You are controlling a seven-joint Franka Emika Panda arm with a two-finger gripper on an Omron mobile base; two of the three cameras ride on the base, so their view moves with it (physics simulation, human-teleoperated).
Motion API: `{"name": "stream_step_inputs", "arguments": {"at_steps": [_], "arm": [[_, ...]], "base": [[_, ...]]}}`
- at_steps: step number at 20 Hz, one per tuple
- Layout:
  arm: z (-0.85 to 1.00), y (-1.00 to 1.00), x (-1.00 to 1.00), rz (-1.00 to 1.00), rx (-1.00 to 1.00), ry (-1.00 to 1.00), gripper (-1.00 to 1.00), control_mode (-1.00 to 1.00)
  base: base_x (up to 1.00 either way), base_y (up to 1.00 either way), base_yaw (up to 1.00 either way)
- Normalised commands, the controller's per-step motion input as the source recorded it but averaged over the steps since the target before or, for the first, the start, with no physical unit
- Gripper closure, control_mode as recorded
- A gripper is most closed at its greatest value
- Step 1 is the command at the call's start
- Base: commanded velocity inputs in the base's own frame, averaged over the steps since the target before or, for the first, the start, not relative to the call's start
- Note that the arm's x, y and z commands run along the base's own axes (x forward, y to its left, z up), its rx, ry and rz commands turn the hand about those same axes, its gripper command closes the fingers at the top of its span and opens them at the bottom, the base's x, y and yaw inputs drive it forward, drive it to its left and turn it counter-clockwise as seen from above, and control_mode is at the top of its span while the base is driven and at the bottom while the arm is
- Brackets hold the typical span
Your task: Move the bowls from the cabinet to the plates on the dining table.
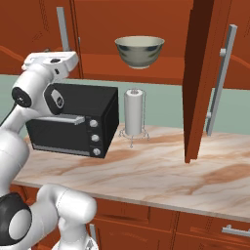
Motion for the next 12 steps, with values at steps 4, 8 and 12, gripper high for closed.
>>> {"name": "stream_step_inputs", "arguments": {"at_steps": [4,8,12], "arm": [[0.00,0.00,0.39,-0.03,-0.03,0.00,-1.00,-1.00],[-0.01,0.02,0.41,-0.02,0.00,0.00,-1.00,-1.00],[0.00,0.04,0.41,-0.02,0.00,0.00,-1.00,-1.00]], "base": [[0.00,0.00,0.00],[0.00,0.00,0.00],[0.00,0.00,0.00]]}}
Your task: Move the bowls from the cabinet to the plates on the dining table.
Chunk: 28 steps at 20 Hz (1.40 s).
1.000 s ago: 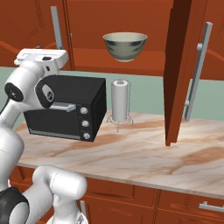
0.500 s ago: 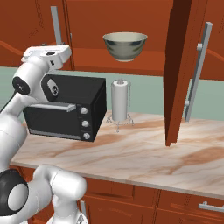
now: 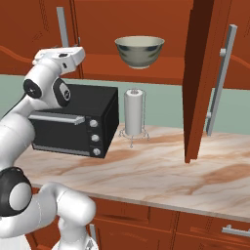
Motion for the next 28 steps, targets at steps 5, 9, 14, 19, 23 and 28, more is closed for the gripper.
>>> {"name": "stream_step_inputs", "arguments": {"at_steps": [5,9,14,19,23,28], "arm": [[0.00,0.05,0.40,-0.03,0.00,0.00,-1.00,-1.00],[0.00,0.08,0.35,-0.04,0.00,-0.01,-1.00,-1.00],[0.00,0.16,0.27,-0.06,-0.01,-0.04,1.00,-1.00],[0.00,0.05,0.19,-0.08,-0.01,-0.05,1.00,-1.00],[-0.04,-0.02,0.26,-0.08,0.02,0.01,1.00,-1.00],[0.02,-0.08,-0.05,-0.03,0.15,0.11,1.00,-1.00]], "base": [[0.00,0.00,0.00],[0.00,0.00,0.00],[0.00,0.00,0.00],[0.00,0.00,0.00],[0.00,0.00,0.00],[0.00,0.00,0.00]]}}
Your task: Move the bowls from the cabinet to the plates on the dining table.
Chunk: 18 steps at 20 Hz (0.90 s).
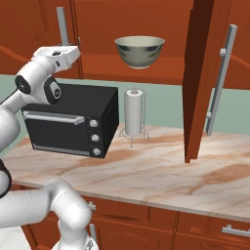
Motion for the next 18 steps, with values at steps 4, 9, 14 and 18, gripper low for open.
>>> {"name": "stream_step_inputs", "arguments": {"at_steps": [4,9,14,18], "arm": [[0.05,0.15,-0.40,-0.06,0.16,0.08,1.00,-1.00],[0.00,0.22,-0.42,-0.05,0.14,0.08,1.00,-1.00],[-0.10,0.39,-0.38,-0.04,0.06,0.05,1.00,-1.00],[-0.10,0.51,-0.42,-0.01,0.01,0.01,1.00,-1.00]], "base": [[0.00,0.00,0.00],[0.00,0.00,0.00],[0.00,0.00,0.00],[0.00,0.00,0.00]]}}
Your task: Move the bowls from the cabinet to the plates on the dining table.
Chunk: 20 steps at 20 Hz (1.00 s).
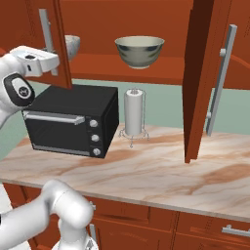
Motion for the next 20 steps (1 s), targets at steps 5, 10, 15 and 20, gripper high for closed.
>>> {"name": "stream_step_inputs", "arguments": {"at_steps": [5,10,15,20], "arm": [[-0.17,0.53,-0.46,-0.01,0.00,0.00,1.00,-1.00],[-0.08,0.47,-0.42,-0.01,0.00,0.00,1.00,-1.00],[0.00,0.29,-0.35,0.00,0.04,0.02,1.00,-1.00],[0.00,0.22,-0.36,0.00,0.06,0.04,1.00,-1.00]], "base": [[0.00,0.00,0.00],[0.00,0.00,0.00],[0.00,0.00,0.00],[0.00,0.00,0.00]]}}
